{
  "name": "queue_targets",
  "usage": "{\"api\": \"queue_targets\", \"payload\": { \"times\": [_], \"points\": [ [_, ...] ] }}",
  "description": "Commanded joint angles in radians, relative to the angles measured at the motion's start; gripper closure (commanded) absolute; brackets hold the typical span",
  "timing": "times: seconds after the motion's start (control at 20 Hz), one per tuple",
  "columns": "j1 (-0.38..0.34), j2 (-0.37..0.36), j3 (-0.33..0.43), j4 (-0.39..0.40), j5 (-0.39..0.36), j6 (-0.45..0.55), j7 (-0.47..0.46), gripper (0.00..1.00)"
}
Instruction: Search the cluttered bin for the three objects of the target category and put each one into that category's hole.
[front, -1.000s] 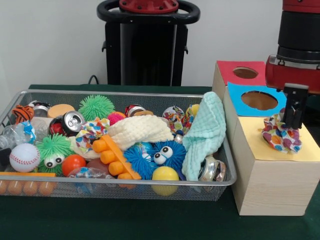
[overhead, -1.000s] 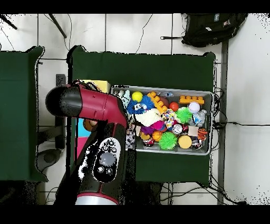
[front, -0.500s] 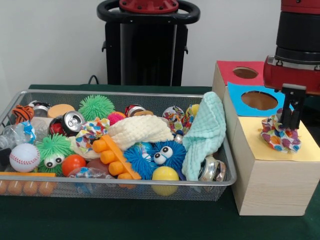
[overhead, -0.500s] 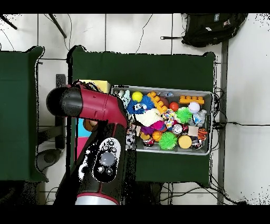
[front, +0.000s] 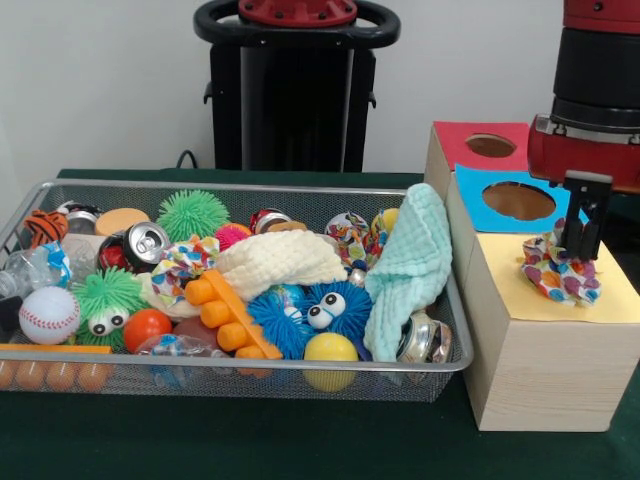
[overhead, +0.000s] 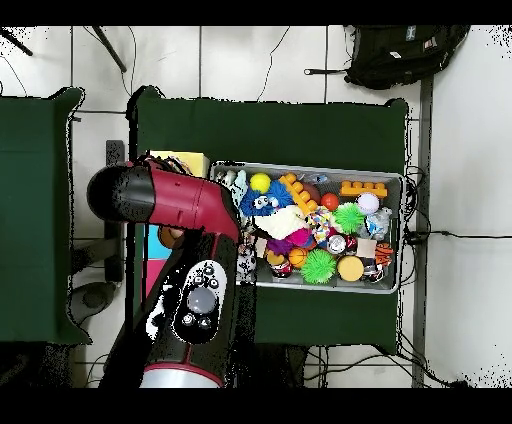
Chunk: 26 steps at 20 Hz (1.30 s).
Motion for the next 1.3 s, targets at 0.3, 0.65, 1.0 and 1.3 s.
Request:
{"api": "queue_targets", "payload": {
  "times": [0.3, 0.65, 1.0, 1.3],
  "points": [
    [0.0, 0.065, 0.011, 0.091, -0.027, 0.085, 0.194, 1.0],
    [0.002, 0.057, 0.01, 0.133, -0.033, 0.067, 0.181, 1.0],
    [-0.016, 0.062, 0.024, 0.157, -0.038, 0.019, 0.161, 1.0],
    [-0.017, 0.089, 0.021, 0.149, -0.044, -0.017, 0.16, 1.0]
  ]
}}
